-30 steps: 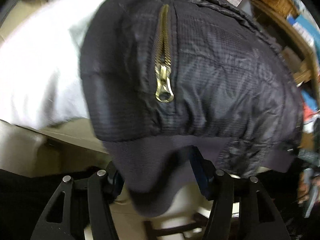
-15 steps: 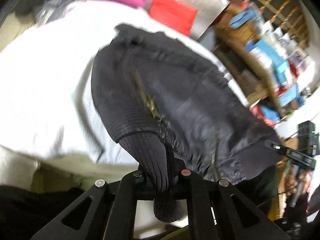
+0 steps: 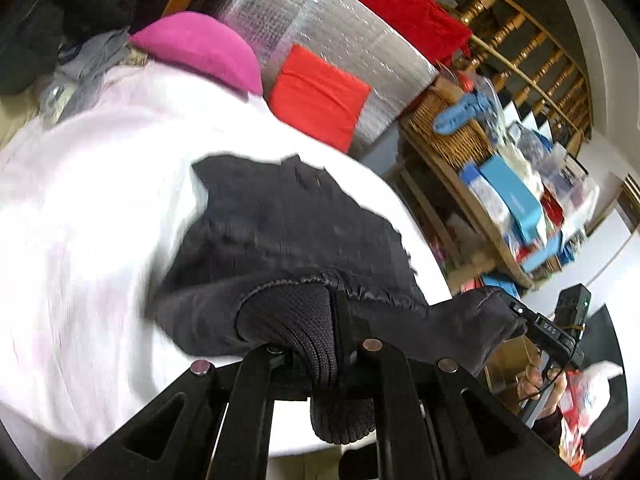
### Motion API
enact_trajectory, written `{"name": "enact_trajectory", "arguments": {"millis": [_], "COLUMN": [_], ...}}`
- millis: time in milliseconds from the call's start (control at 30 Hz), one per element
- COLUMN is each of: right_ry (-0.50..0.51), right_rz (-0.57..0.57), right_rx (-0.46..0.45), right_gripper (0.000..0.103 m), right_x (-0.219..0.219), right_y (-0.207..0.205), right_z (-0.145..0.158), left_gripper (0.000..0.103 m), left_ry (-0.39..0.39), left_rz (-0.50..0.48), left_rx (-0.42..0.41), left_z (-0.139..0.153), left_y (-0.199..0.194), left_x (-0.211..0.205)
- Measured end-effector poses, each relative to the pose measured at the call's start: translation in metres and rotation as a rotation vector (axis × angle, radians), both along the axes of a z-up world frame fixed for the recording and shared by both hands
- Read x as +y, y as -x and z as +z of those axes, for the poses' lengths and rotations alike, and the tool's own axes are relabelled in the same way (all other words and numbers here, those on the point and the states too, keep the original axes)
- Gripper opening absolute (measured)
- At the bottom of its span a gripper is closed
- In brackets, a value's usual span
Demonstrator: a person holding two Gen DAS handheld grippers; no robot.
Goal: Fold large clothes
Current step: 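Lower the folded hem onto the jacket with both grippers and release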
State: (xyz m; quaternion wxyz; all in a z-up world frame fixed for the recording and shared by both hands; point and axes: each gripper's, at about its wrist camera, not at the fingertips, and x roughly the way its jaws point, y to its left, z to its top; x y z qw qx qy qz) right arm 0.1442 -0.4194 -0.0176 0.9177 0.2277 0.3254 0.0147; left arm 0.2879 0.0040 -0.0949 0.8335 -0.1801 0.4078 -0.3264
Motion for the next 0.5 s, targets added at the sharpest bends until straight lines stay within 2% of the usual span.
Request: {"name": "enact_trajectory", "arguments": {"millis": [133, 267, 367, 500], "right_ry": [0.018, 0.053, 0.05, 0.043], "right_rz": [-0.04, -0.088, -0.132, -0.181], "right_rx": [-0.033, -0.047, -0.027, 0.045], "right_gripper": [0.009, 0.009, 0.008, 0.008], "right_x": [-0.021, -0.04, -0.059, -0.087], "right_y": [-0.068, -0.146, -0.217, -0.307], "right_z": [0.013, 0.012, -0.009, -0.059], "left_gripper": [0.009, 0.009, 0.009, 0.009], "left_ry": [-0.004, -0.027, -0.04, -0.089], "left_rz": [0.014, 0.03, 0.043, 0.062], "left_rx": [-0.01, -0.004, 0.023, 0.067], "left_z": [0.015, 0.02, 0.007, -0.035], "left_y": [-0.064, -0.151, -0.213, -0.289], "left_x": [-0.019, -0.045, -0.061, -0.091]}}
